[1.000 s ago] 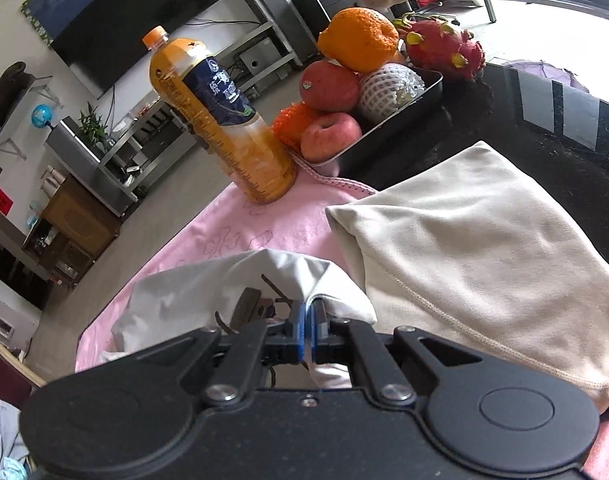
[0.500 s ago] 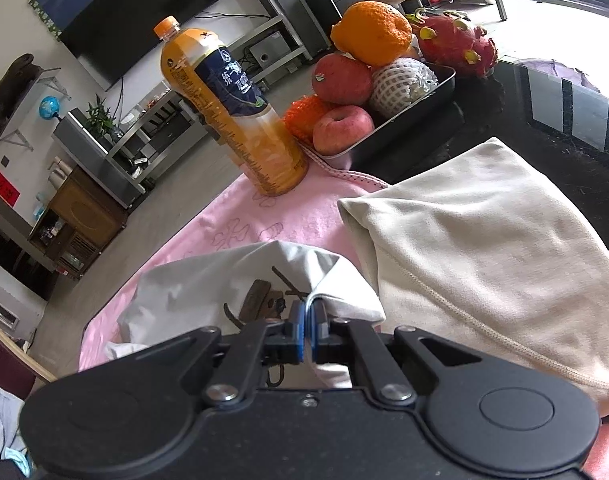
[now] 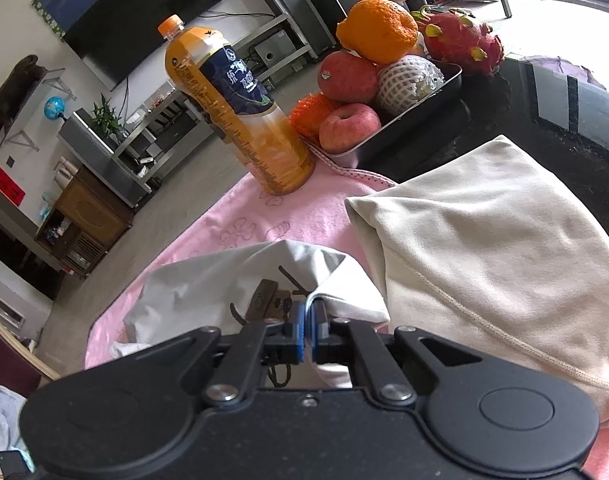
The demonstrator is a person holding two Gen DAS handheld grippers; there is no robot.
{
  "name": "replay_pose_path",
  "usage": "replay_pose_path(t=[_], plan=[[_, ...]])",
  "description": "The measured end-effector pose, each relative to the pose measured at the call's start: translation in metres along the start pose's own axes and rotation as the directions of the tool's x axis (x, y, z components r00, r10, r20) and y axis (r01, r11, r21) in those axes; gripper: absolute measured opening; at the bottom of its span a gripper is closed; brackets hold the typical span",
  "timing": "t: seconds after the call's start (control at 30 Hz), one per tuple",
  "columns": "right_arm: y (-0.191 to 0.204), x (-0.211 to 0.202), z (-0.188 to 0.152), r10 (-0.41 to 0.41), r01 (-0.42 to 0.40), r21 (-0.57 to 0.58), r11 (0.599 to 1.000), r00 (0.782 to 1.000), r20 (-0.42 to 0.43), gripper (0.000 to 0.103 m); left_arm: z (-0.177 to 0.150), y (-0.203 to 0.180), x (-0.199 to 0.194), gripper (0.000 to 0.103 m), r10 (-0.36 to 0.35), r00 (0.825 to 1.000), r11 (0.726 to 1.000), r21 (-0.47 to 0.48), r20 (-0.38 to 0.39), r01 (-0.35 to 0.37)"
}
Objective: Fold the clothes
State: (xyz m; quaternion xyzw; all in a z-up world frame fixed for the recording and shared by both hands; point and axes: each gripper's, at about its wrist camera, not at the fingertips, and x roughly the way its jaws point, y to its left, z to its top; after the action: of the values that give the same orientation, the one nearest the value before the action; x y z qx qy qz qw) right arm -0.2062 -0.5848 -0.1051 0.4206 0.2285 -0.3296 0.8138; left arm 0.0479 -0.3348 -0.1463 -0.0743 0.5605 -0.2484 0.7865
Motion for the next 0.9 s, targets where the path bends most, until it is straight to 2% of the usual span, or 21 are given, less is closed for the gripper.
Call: replay_pose_path(t=[0.17, 0.37, 0.47, 0.53, 0.6, 0.7, 0.8, 0.83, 0.9], plan=[[-0.003, -0.004, -0.007, 0.109, -0.104, 0.096, 0.99, 0.993, -0.049, 0.003, 0.02, 0.017, -0.06, 0.001, 0.062, 0.99, 0.997, 0.029, 0.13, -0.067], [-0.005, -0.006, -0.015, 0.243, -0.217, 0.214, 0.952, 0.965, -0.101, 0.003, 0.044, 0.04, -0.13, 0.001, 0.141, 0.95, 0.985, 0.055, 0.278, -0.163], [0.003, 0.011, -0.015, 0.222, -0.197, 0.193, 0.961, 0.967, -0.122, 0.003, 0.046, 0.054, -0.089, 0.001, 0.214, 0.954, 0.969, 0.076, 0.209, -0.234], [0.008, 0.021, -0.014, 0.208, -0.183, 0.178, 0.967, 0.969, -0.136, 0.003, 0.049, 0.058, -0.063, 0.001, 0.256, 0.949, 0.958, 0.083, 0.186, -0.275], [0.014, 0.032, -0.014, 0.194, -0.169, 0.163, 0.972, 0.97, -0.149, 0.003, 0.059, 0.06, -0.052, 0.001, 0.252, 0.95, 0.961, 0.065, 0.184, -0.267], [0.022, 0.048, -0.013, 0.172, -0.149, 0.14, 0.979, 0.971, -0.169, 0.003, 0.079, 0.059, -0.046, 0.001, 0.27, 0.939, 0.959, 0.031, 0.213, -0.283], [0.03, 0.064, -0.013, 0.15, -0.129, 0.117, 0.985, 0.971, -0.188, 0.011, 0.073, 0.068, -0.05, 0.003, 0.229, 0.954, 0.972, 0.001, 0.192, -0.233], [0.032, 0.07, -0.013, 0.142, -0.123, 0.109, 0.986, 0.971, -0.194, 0.023, 0.072, 0.071, -0.052, 0.006, 0.214, 0.959, 0.976, -0.009, 0.186, -0.216], [0.031, 0.068, -0.014, 0.148, -0.125, 0.118, 0.985, 0.967, -0.205, 0.024, 0.068, 0.077, -0.055, 0.007, 0.185, 0.967, 0.983, -0.03, 0.173, -0.183]])
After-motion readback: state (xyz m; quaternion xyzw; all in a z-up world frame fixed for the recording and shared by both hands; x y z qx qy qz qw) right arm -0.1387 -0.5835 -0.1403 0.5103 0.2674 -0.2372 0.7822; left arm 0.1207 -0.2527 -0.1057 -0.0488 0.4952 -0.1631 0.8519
